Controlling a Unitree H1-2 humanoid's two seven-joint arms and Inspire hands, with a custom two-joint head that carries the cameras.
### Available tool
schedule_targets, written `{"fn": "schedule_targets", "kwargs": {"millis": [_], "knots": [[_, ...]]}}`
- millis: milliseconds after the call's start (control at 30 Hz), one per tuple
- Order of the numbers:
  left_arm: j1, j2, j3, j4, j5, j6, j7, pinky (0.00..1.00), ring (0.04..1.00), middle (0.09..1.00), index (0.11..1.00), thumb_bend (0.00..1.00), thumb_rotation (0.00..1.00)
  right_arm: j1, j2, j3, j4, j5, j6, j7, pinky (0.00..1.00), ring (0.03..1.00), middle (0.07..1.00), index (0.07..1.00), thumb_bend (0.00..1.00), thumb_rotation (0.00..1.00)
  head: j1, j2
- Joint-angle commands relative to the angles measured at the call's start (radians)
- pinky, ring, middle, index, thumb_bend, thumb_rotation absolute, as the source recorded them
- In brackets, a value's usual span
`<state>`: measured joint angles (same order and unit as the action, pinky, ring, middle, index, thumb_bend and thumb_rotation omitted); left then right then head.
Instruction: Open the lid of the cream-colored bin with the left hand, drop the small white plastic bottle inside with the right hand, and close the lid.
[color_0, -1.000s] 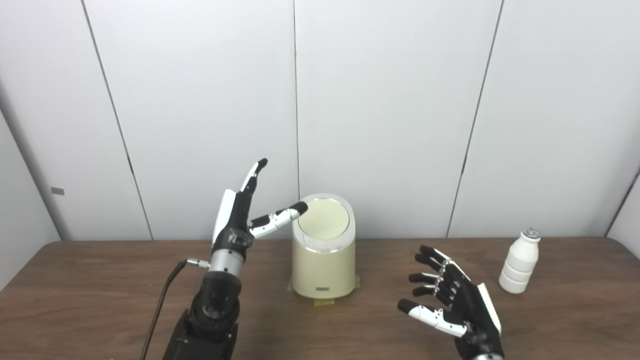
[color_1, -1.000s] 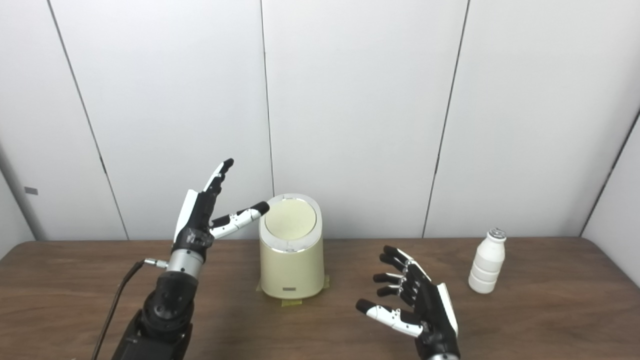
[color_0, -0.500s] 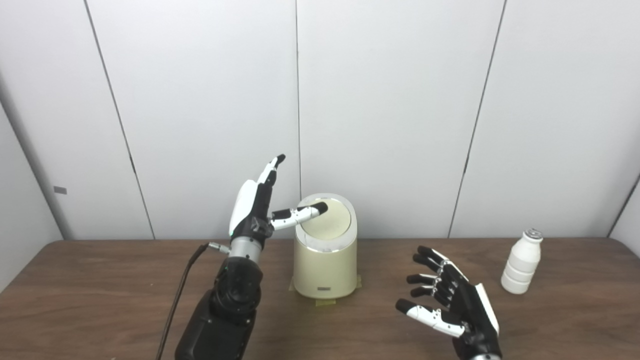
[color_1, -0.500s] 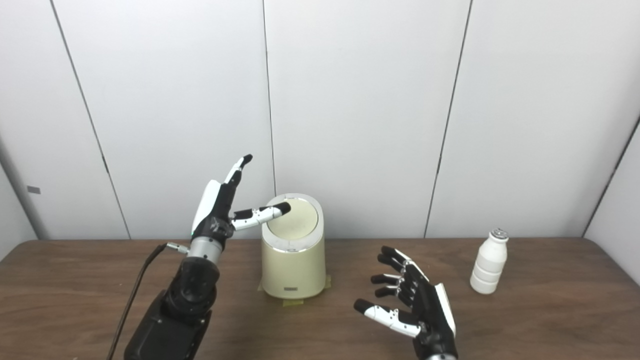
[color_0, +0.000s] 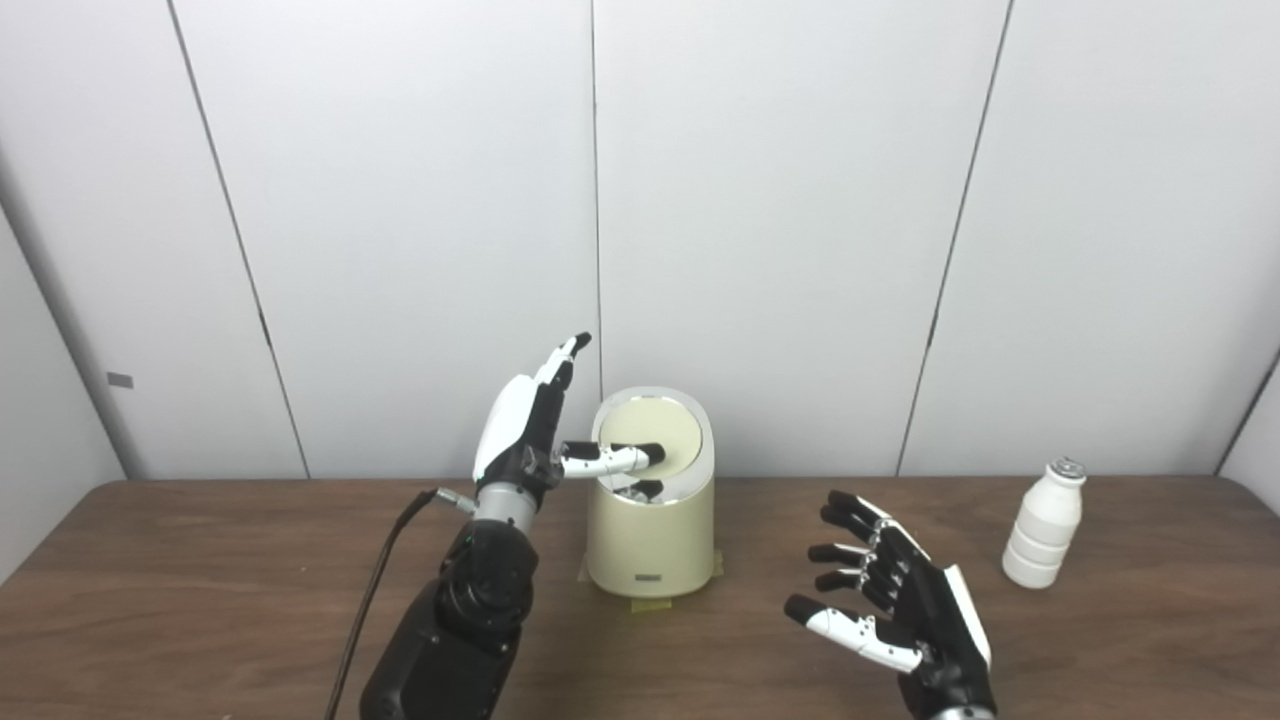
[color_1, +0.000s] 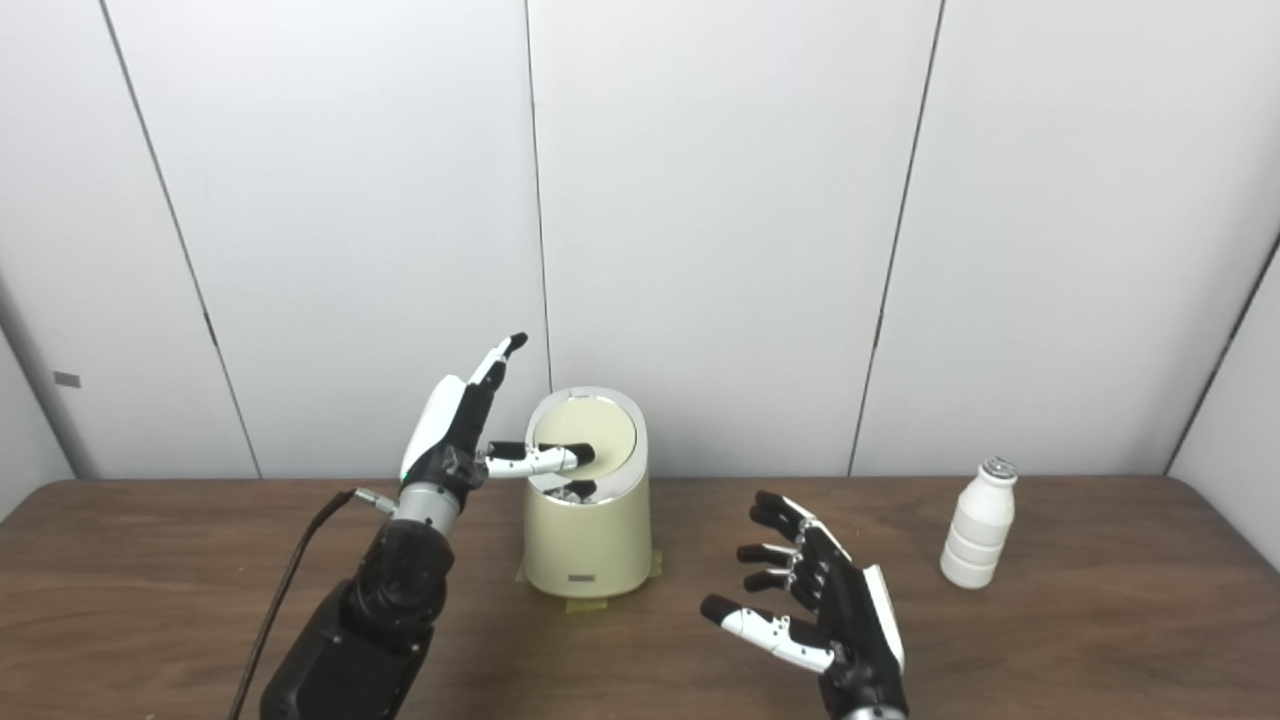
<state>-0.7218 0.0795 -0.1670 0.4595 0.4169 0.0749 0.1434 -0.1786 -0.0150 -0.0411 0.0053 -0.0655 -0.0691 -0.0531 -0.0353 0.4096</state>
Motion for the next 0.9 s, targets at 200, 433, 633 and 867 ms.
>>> {"fn": "schedule_targets", "kwargs": {"millis": [200,433,633,867], "knots": [[-0.083,0.019,-0.021,-0.011,0.039,0.046,-0.012,0.94,1.0,1.0,1.0,0.94,0.16,-0.035,0.003,0.005,-0.038,0.007,-0.01,0.0,0.54,0.669,0.803,0.784,0.8,0.19,-0.001,0.004],[-0.086,0.019,-0.047,-0.018,0.078,0.115,-0.018,0.9,1.0,1.0,1.0,0.91,0.14,-0.034,0.003,0.009,-0.042,-0.003,-0.006,-0.005,0.53,0.651,0.797,0.78,0.81,0.2,-0.002,0.008],[-0.091,0.016,-0.054,-0.016,0.1,0.161,-0.006,0.91,1.0,1.0,1.0,0.85,0.08,-0.03,0.007,0.014,-0.057,-0.004,0.007,-0.006,0.53,0.658,0.795,0.776,0.82,0.21,-0.004,0.011],[-0.095,0.018,-0.066,-0.007,0.112,0.175,-0.008,0.91,1.0,1.0,1.0,0.79,0.03,-0.026,0.007,0.016,-0.065,-0.001,0.019,-0.004,0.55,0.652,0.8,0.78,0.81,0.21,-0.003,0.015]]}}
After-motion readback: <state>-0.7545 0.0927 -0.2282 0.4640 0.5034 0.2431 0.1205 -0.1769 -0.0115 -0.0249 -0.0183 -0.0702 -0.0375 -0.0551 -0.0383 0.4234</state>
